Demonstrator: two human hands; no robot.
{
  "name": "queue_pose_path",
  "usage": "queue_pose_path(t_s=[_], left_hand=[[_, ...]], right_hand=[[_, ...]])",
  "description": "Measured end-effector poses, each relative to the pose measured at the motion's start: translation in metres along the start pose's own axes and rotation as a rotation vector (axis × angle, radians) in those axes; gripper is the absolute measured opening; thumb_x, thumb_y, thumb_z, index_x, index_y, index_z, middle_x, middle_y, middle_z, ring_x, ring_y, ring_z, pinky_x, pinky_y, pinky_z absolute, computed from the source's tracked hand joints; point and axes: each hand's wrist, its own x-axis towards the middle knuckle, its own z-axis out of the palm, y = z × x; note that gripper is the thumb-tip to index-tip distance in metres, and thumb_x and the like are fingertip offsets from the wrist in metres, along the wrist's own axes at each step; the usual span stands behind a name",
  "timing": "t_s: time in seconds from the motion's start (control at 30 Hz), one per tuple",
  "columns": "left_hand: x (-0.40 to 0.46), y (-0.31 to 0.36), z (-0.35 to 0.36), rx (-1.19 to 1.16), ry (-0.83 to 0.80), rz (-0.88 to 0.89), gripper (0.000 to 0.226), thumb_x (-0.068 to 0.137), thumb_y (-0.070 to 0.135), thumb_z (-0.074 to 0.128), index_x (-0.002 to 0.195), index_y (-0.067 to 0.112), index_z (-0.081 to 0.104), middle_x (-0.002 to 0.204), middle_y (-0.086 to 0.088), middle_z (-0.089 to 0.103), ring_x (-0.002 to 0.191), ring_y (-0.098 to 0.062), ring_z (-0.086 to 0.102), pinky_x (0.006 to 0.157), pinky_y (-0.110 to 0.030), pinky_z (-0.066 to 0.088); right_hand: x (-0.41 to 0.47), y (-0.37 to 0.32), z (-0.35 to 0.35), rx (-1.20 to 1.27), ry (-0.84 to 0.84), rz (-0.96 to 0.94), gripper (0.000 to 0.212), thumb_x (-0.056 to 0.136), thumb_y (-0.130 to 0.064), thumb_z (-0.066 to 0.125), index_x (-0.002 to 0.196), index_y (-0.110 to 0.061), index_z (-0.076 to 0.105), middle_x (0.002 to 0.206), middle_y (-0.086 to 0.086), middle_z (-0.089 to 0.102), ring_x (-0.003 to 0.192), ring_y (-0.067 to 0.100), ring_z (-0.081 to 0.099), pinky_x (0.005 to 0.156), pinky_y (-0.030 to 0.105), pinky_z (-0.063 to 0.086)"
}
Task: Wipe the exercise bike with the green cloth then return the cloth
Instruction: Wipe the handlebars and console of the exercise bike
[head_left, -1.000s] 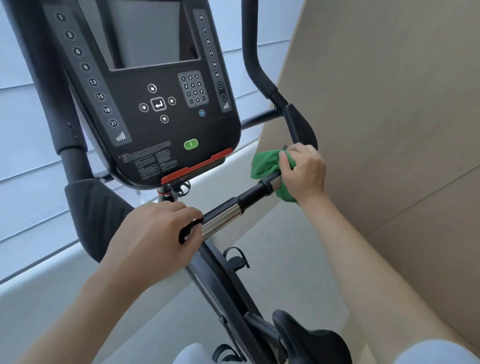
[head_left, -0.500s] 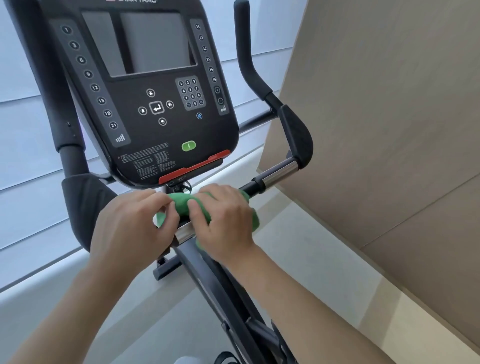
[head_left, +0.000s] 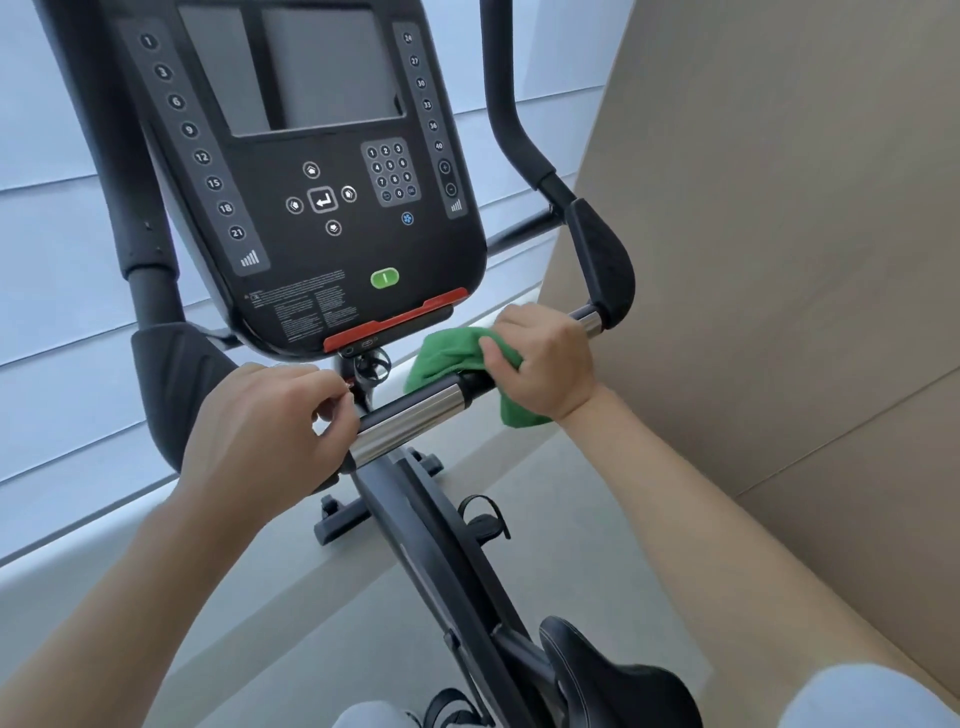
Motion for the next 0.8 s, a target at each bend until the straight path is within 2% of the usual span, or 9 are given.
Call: queue_pose_path(t_s=[0.03, 0.13, 0.27, 0.47, 0.6, 0.7, 0.8], left_hand=[[0.0, 0.0, -0.001, -0.004, -0.001, -0.003, 0.03, 0.091, 0.034, 0.05, 0.062, 0.026, 0.055, 0.055, 0.011, 0.052, 0.052, -0.016, 0.046, 0.059, -0.014, 0.026], [-0.001, 0.001, -0.002, -0.019, -0.003, 0.015, 0.029, 0.089, 0.032, 0.052, 0.06, 0.027, 0.051, 0.053, 0.013, 0.046, 0.05, -0.013, 0.042, 0.056, -0.021, 0.027], [-0.001, 0.003, -0.003, -0.07, 0.03, 0.008, 0.03, 0.091, 0.031, 0.053, 0.061, 0.027, 0.052, 0.054, 0.013, 0.046, 0.05, -0.012, 0.042, 0.058, -0.016, 0.029], [-0.001, 0.007, -0.007, -0.108, 0.031, 0.025, 0.031, 0.093, 0.025, 0.056, 0.062, 0.02, 0.056, 0.056, 0.009, 0.049, 0.052, -0.014, 0.044, 0.054, -0.028, 0.04], [-0.002, 0.009, -0.008, -0.123, 0.058, 0.007, 0.029, 0.093, 0.023, 0.058, 0.064, 0.017, 0.058, 0.058, 0.006, 0.051, 0.054, -0.018, 0.045, 0.054, -0.036, 0.043], [-0.004, 0.01, -0.011, -0.175, 0.132, 0.009, 0.03, 0.092, 0.022, 0.059, 0.064, 0.017, 0.052, 0.059, 0.007, 0.046, 0.056, -0.018, 0.041, 0.052, -0.034, 0.039], [-0.006, 0.009, -0.015, -0.304, 0.218, -0.097, 0.031, 0.092, 0.02, 0.055, 0.066, 0.018, 0.038, 0.06, 0.005, 0.036, 0.059, -0.019, 0.037, 0.053, -0.034, 0.036]], right_hand=[[0.001, 0.012, -0.004, -0.01, -0.008, 0.065, 0.037, 0.1, -0.025, 0.058, 0.067, -0.008, 0.059, 0.067, 0.004, 0.054, 0.062, 0.024, 0.05, 0.058, 0.038, 0.044], [0.009, 0.05, -0.021, -0.081, -0.055, 0.242, 0.041, 0.1, -0.026, 0.058, 0.063, -0.007, 0.055, 0.064, 0.004, 0.05, 0.061, 0.025, 0.049, 0.056, 0.042, 0.045], [0.013, 0.045, -0.022, -0.156, -0.106, 0.311, 0.043, 0.099, -0.032, 0.055, 0.061, -0.012, 0.052, 0.063, 0.001, 0.05, 0.06, 0.024, 0.047, 0.055, 0.037, 0.044], [0.007, -0.044, -0.003, -0.079, -0.059, 0.222, 0.039, 0.099, -0.034, 0.052, 0.064, -0.022, 0.041, 0.062, -0.007, 0.042, 0.057, 0.017, 0.043, 0.058, 0.027, 0.026], [0.004, -0.108, 0.008, 0.092, -0.01, 0.279, 0.04, 0.099, -0.028, 0.056, 0.063, -0.021, 0.039, 0.062, -0.006, 0.041, 0.058, 0.015, 0.039, 0.059, 0.027, 0.021], [0.005, -0.146, 0.013, 0.075, -0.07, 0.222, 0.041, 0.101, -0.033, 0.052, 0.063, -0.019, 0.045, 0.064, -0.003, 0.046, 0.06, 0.019, 0.043, 0.056, 0.035, 0.031], [0.0, -0.179, 0.023, 0.142, -0.094, 0.187, 0.041, 0.102, -0.038, 0.051, 0.067, -0.018, 0.053, 0.066, -0.003, 0.049, 0.061, 0.02, 0.045, 0.059, 0.039, 0.039]])
